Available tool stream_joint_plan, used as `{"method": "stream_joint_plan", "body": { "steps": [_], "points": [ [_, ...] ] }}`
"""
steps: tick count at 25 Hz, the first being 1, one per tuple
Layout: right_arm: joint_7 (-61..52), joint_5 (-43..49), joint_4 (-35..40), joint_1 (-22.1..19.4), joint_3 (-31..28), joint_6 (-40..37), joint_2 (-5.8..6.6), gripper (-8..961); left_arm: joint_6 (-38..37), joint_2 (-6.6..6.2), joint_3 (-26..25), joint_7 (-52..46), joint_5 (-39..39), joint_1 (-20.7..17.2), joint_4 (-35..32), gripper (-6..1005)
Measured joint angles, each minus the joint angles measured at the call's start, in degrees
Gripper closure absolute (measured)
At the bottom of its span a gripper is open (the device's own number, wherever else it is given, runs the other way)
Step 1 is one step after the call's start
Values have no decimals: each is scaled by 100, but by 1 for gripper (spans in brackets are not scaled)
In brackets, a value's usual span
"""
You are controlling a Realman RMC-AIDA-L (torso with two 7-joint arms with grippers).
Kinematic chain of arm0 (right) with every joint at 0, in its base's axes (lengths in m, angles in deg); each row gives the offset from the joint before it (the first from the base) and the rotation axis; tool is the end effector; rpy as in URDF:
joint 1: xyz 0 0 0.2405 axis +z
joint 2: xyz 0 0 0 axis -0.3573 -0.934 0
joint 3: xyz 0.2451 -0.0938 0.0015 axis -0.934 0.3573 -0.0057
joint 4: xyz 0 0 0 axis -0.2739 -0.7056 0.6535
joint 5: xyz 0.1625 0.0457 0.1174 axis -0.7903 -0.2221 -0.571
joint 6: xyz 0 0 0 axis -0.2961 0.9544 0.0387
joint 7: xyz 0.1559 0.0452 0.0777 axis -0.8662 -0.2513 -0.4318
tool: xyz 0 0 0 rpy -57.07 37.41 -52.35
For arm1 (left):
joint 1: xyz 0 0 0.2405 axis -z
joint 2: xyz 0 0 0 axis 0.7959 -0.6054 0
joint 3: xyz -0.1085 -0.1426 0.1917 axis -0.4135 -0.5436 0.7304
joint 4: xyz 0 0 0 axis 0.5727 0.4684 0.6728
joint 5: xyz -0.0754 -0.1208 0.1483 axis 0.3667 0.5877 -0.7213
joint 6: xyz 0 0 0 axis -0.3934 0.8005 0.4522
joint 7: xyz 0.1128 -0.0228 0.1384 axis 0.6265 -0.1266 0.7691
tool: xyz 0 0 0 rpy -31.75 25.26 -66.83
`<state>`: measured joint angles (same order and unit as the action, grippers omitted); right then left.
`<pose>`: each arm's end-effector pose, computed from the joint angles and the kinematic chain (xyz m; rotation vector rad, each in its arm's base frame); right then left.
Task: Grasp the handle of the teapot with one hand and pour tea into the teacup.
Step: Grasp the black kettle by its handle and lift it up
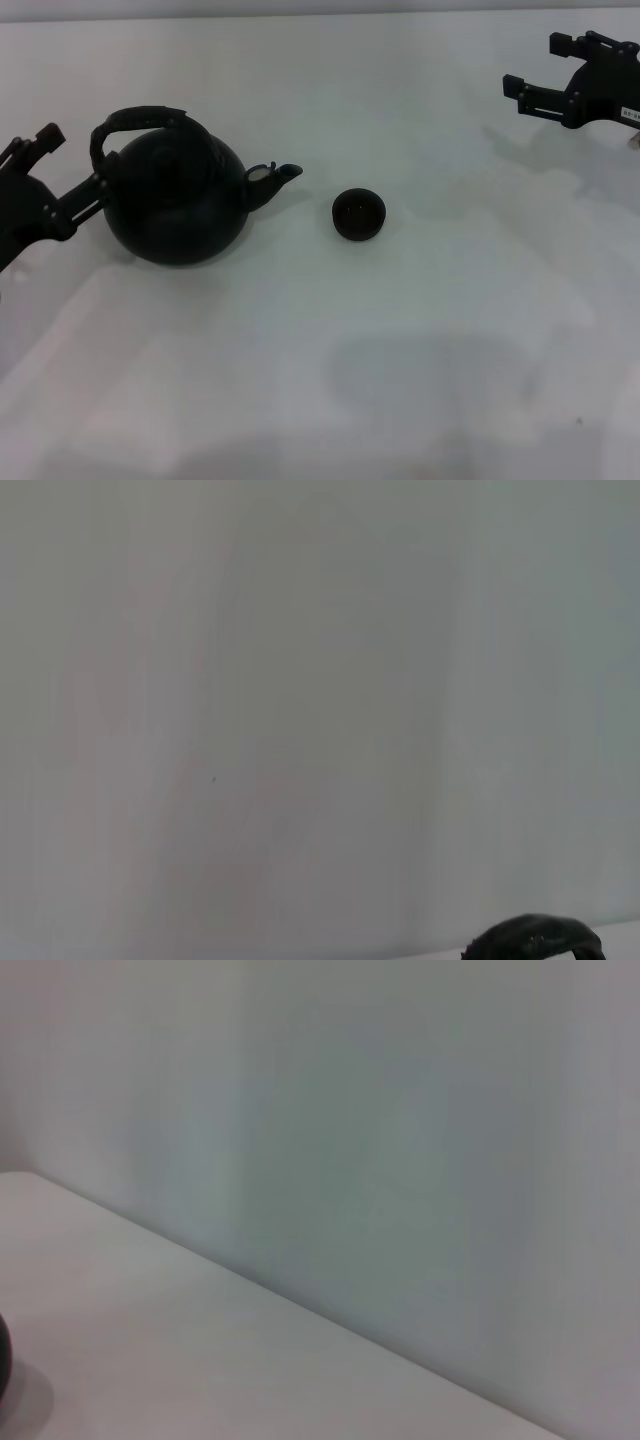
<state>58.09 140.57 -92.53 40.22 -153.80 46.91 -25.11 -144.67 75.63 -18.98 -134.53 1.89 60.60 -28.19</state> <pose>0.2994 0.3824 -0.0039 -2.3108 0.5261 0.4579 -0.3342 0.2786 -0.0176 -2.0454 -0.6454 -0.8910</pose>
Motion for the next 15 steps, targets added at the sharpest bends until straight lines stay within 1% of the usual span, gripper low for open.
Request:
{"method": "stream_joint_plan", "body": {
  "steps": [4,15],
  "points": [
    [13,-3,3,-9,-3,13,0,93,79,-9,0,-162,-11,98,18,123],
    [95,-4,4,-21,-4,-25,0,93,280,11,-3,-210,-2,151,21,124]
  ]
}}
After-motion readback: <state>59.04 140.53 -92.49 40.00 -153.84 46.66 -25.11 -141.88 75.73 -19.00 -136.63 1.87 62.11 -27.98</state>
